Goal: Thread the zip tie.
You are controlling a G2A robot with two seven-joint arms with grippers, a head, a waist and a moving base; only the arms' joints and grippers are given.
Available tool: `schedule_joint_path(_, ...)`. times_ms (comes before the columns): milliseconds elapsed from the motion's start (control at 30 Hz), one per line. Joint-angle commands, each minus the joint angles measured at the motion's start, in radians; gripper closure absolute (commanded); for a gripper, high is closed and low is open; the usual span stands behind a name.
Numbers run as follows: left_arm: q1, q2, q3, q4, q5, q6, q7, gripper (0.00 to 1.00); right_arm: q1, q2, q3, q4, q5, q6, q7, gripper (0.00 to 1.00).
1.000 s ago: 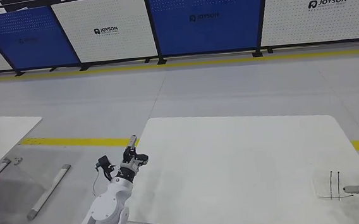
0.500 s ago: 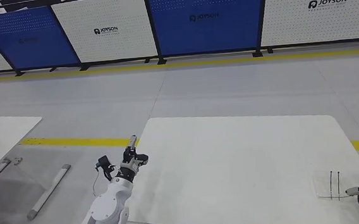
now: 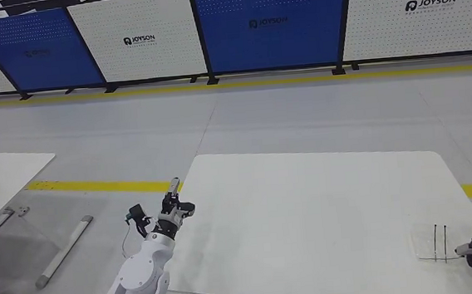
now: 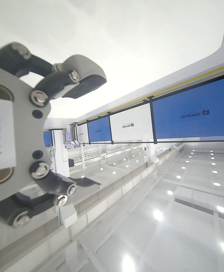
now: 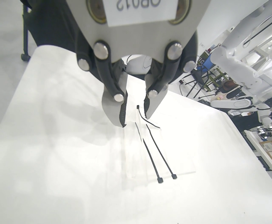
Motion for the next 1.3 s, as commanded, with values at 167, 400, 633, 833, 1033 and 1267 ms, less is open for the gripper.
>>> schedule_joint_path(167, 0.000, 0.000, 0.000, 0.000, 0.000, 0.000, 0.000, 0.00, 0.004, -0.002, -0.004, -0.001, -0.010, -0.003, 0.004, 0.79)
schedule_joint_path(400, 0.000, 0.000, 0.000, 0.000, 0.000, 0.000, 0.000, 0.00, -0.006, -0.001, 0.005, -0.007, -0.008, -0.010, 0.005, 0.79)
schedule_joint_path(633, 0.000, 0.000, 0.000, 0.000, 0.000, 0.000, 0.000, 0.00, -0.020, 0.004, 0.021, -0.016, -0.004, -0.014, 0.006, 0.84)
schedule_joint_path(833, 0.000, 0.000, 0.000, 0.000, 0.000, 0.000, 0.000, 0.00, -0.021, 0.003, 0.021, -0.020, -0.006, -0.008, 0.006, 1.00)
schedule_joint_path(1033, 0.000, 0.000, 0.000, 0.000, 0.000, 0.000, 0.000, 0.00, -0.022, 0.004, 0.023, -0.018, -0.005, -0.014, 0.006, 1.00)
schedule_joint_path(1267, 0.000, 0.000, 0.000, 0.000, 0.000, 0.000, 0.000, 0.00, -0.039, 0.014, 0.053, -0.024, 0.008, -0.031, 0.006, 1.00)
